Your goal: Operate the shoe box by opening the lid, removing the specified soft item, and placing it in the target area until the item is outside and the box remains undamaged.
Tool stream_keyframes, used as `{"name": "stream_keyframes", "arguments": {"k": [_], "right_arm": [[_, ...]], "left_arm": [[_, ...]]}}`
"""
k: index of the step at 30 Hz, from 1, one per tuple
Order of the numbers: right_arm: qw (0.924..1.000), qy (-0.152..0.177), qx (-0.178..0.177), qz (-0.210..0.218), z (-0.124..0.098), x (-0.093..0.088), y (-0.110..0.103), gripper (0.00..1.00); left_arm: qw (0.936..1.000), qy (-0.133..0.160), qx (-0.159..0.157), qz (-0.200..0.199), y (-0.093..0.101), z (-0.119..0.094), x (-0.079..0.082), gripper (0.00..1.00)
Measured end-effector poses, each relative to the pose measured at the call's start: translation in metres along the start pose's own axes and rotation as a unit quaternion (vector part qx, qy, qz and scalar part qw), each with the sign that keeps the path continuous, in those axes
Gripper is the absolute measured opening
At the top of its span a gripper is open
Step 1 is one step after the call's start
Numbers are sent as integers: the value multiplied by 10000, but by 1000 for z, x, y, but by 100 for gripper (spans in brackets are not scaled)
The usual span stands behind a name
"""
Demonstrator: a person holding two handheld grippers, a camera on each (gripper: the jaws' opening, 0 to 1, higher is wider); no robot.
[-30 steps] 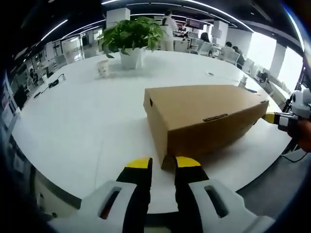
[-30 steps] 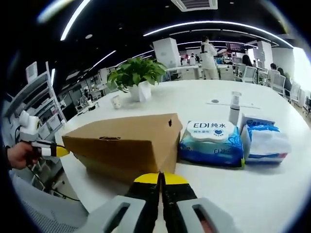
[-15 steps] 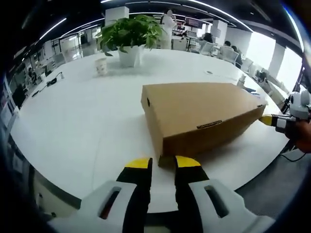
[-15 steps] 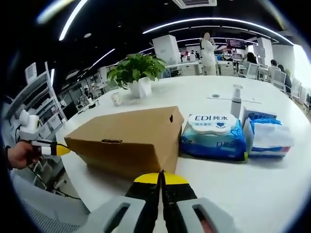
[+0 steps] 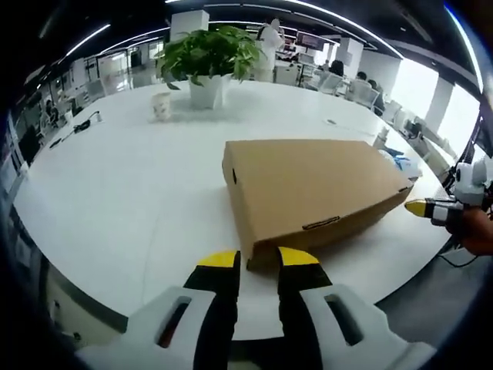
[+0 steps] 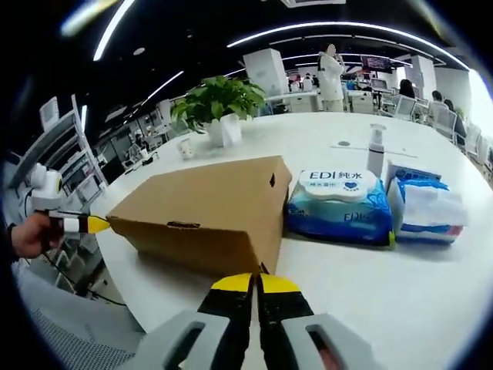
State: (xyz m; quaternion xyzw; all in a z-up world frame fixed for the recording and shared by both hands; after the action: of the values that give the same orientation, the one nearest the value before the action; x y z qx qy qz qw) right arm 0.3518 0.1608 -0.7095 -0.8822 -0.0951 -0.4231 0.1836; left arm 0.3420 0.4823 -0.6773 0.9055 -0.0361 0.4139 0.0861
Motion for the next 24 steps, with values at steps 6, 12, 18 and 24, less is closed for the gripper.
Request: {"name": "stream_keyframes", "arguments": {"k": [6, 12, 18, 24], "right_arm": [[9999, 104, -32, 133, -12, 12, 12, 5], [9985, 369, 82, 396, -17, 37, 17, 22], [9955, 482, 445, 682, -8, 52, 6, 35], [9925, 365, 635, 978, 8, 48, -8, 36]], "left_arm": [[9997, 59, -51, -246, -2, -4, 8, 21], [9983, 156, -73, -565, -5, -6, 15, 26], [9963, 134, -215, -822, -1, -1, 20, 36], [9917, 65, -389, -1227, 5, 10, 24, 39]]}}
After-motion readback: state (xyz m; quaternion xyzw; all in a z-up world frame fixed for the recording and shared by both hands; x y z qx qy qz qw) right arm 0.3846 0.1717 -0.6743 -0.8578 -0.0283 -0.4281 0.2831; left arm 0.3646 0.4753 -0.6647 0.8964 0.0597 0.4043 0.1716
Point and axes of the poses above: the point that each gripper's makers call its tool centre point, and the gripper's own axes: z roughly forward along the fingers, y roughly to its right, x roughly out of its top, the point moved 3 cm from there along -z, roughly backward along the fingers, and after that the axes turned 2 degrees about y, right-handed, at the moved point
